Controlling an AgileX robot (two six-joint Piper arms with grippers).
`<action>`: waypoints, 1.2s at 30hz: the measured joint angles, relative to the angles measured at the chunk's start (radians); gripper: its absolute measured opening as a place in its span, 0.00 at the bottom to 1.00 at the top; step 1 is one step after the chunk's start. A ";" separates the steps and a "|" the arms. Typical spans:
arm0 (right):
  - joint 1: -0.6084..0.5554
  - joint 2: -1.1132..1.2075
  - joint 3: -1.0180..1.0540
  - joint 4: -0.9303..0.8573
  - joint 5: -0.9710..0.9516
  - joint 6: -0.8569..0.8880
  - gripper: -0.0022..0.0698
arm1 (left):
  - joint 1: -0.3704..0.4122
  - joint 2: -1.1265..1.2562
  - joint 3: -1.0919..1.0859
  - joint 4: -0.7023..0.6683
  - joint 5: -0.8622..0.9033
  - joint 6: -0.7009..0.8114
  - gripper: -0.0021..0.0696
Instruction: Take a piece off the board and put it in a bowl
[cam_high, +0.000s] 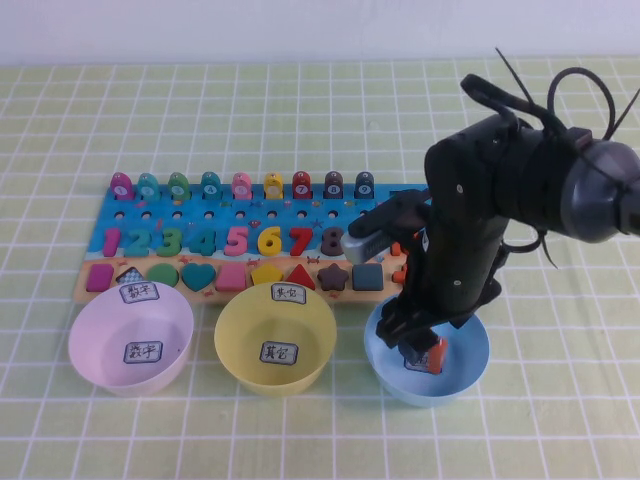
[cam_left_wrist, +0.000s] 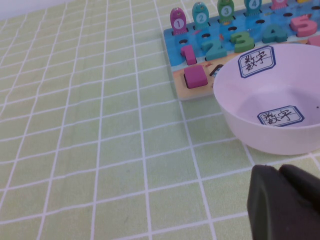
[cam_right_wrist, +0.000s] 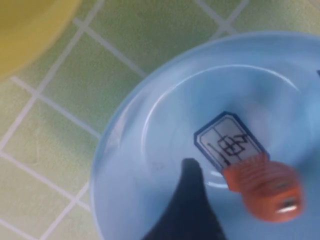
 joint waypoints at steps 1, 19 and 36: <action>0.000 -0.002 -0.004 -0.002 0.010 0.005 0.71 | 0.000 0.000 0.000 0.000 0.000 0.000 0.02; 0.000 -0.944 0.485 0.045 -0.467 0.035 0.01 | 0.000 0.000 0.000 0.000 0.000 0.000 0.02; 0.000 -1.688 0.852 -0.134 -0.479 0.206 0.01 | 0.000 0.000 0.000 0.000 0.000 0.000 0.02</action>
